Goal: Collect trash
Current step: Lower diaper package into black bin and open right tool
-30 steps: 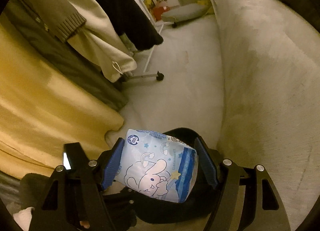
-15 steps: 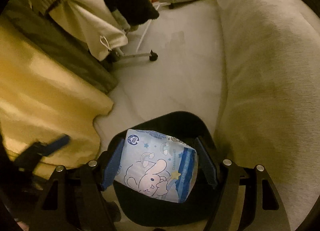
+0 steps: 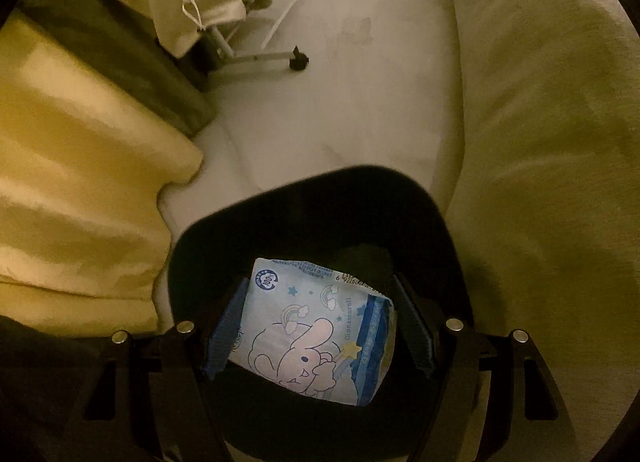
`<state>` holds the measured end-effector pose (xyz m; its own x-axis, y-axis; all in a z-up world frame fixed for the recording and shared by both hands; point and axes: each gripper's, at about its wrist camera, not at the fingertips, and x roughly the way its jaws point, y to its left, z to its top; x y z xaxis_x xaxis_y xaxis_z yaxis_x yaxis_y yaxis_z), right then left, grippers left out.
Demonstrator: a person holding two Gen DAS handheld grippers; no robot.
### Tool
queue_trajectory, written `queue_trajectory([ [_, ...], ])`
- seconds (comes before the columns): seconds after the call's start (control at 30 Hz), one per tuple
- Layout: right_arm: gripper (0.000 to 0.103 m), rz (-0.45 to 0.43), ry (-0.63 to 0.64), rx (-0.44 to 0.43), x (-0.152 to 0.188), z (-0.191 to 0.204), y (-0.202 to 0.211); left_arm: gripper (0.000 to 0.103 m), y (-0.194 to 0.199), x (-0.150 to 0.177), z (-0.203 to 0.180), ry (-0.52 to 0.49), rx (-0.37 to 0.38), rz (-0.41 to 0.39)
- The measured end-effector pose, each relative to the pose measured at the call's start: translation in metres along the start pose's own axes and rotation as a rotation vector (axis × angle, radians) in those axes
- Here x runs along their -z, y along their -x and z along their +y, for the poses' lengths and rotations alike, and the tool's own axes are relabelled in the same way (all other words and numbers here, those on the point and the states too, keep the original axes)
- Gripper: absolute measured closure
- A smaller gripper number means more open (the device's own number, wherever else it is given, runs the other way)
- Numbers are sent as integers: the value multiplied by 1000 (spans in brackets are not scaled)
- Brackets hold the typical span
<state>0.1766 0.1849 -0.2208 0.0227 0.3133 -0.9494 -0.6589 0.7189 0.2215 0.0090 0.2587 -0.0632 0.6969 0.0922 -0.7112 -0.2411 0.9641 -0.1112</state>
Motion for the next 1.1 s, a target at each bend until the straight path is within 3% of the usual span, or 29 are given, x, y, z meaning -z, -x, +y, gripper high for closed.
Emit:
queue_trajectory([
  [0.6,30,117,97,124,26,9,-45,56,41,-24,-11,-25,78,-120],
  [0.7,28,128,118,136,30,10,-47,57,45,-29,-10,-11,90,-131],
  [0.87,13,128,133,135,34,13,-45,57,56,-37,-11,-17,96,-168],
  [1.1,12,91,166,118,33,23,-29,57,68,-46,-20,-44,85,-210],
])
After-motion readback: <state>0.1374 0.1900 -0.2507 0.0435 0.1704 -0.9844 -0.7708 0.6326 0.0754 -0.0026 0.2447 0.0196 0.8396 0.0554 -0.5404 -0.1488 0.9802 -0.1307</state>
